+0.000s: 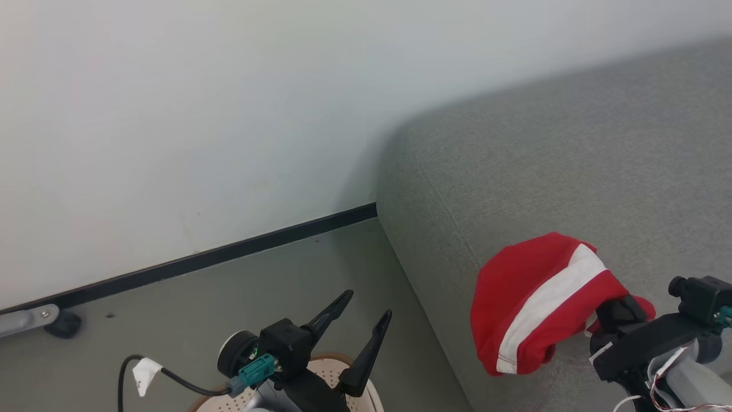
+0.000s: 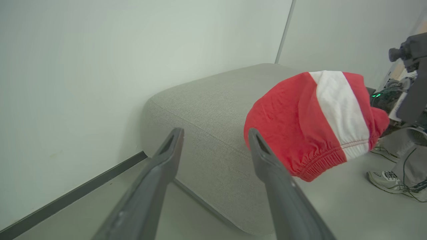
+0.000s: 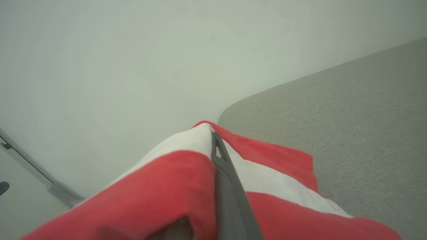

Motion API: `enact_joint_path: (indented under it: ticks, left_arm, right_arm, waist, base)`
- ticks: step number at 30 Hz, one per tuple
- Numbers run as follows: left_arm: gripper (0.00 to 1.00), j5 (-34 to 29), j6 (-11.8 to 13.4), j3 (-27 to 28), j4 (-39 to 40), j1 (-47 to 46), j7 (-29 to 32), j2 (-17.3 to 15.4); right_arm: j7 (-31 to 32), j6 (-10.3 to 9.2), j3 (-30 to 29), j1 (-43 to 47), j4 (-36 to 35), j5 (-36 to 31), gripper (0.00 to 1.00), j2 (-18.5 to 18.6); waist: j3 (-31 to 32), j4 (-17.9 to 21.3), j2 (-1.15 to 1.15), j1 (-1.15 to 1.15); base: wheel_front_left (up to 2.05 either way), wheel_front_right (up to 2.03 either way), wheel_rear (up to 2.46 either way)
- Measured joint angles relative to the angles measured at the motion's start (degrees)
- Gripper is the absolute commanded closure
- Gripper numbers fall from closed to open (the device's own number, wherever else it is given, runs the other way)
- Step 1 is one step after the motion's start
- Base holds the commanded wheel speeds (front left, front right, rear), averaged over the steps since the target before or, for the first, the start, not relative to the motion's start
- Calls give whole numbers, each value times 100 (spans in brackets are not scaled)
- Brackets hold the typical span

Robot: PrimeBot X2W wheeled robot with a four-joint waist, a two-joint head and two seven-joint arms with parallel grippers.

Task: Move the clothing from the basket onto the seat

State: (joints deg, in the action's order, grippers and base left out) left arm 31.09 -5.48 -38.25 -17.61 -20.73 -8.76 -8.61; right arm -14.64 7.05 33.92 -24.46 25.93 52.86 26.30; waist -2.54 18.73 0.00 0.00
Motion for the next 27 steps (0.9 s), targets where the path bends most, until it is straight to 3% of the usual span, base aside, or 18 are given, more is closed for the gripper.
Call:
enact_joint_path:
  ticks: [18, 27]
  left_arm:
    - [0, 0, -8, -118, -76, -50, -48, 122]
    - [0, -53, -9, -168, 24, -180, -41, 132]
  right_arm:
    - [-1, -48, -815, 398, -509, -464, 100, -34]
    - [-1, -30, -1182, 135, -630, -633, 100, 176]
  waist:
    - [-146, 238, 0, 0]
    - [-374, 232, 0, 0]
  base:
    - [0, 0, 0]
    - [0, 0, 0]
